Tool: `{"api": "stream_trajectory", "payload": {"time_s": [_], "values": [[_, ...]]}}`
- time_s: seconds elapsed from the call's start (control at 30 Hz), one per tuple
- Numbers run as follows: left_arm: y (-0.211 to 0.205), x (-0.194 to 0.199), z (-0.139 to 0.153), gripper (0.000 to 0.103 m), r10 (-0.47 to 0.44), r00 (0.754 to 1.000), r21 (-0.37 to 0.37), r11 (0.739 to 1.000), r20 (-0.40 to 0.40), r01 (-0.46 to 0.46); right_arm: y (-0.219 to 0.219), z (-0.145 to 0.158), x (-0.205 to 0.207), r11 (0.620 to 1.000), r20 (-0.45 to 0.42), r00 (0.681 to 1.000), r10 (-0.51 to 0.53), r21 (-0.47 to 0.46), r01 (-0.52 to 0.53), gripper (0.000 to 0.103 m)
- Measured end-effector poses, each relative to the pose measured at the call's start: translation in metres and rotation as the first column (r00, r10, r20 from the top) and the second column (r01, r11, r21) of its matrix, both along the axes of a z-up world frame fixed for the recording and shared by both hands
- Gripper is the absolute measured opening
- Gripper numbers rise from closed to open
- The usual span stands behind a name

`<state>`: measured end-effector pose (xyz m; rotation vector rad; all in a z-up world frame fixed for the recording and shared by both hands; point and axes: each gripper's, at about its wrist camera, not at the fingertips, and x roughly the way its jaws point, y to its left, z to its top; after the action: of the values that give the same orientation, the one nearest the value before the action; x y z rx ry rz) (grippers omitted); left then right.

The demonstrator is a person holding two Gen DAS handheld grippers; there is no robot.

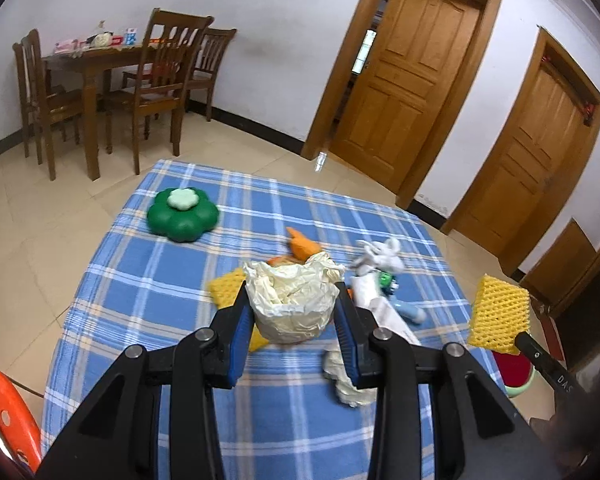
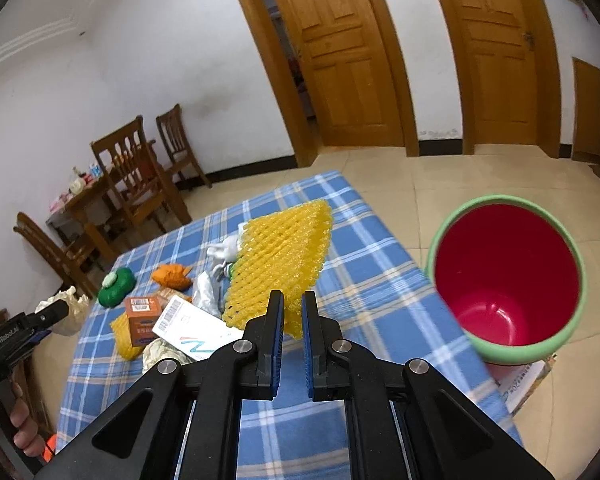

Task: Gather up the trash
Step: 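Carry both items over the red bucket while the right tool releases the foam net inside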

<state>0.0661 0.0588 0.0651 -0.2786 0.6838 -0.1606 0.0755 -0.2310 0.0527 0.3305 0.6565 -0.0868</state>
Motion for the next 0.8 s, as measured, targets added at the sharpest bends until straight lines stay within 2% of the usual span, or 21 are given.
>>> {"api": "stream_trajectory", "payload": {"time_s": [0.43, 0.8], "values": [[-0.071, 0.004, 0.004, 0.038, -0.161, 0.986, 0.011, 0.987, -0.043, 0.162, -0.049, 0.0, -0.023, 0.995, -0.001, 0.995, -0.099, 0.03, 0.099, 0.009], [-0.173, 0.026, -0.002, 0.038, -0.352, 0.931, 0.046, 0.933, -0.092, 0.357, -0.116, -0.025, -0.029, 0.97, -0.043, 0.971, -0.237, 0.049, 0.239, 0.009]]}}
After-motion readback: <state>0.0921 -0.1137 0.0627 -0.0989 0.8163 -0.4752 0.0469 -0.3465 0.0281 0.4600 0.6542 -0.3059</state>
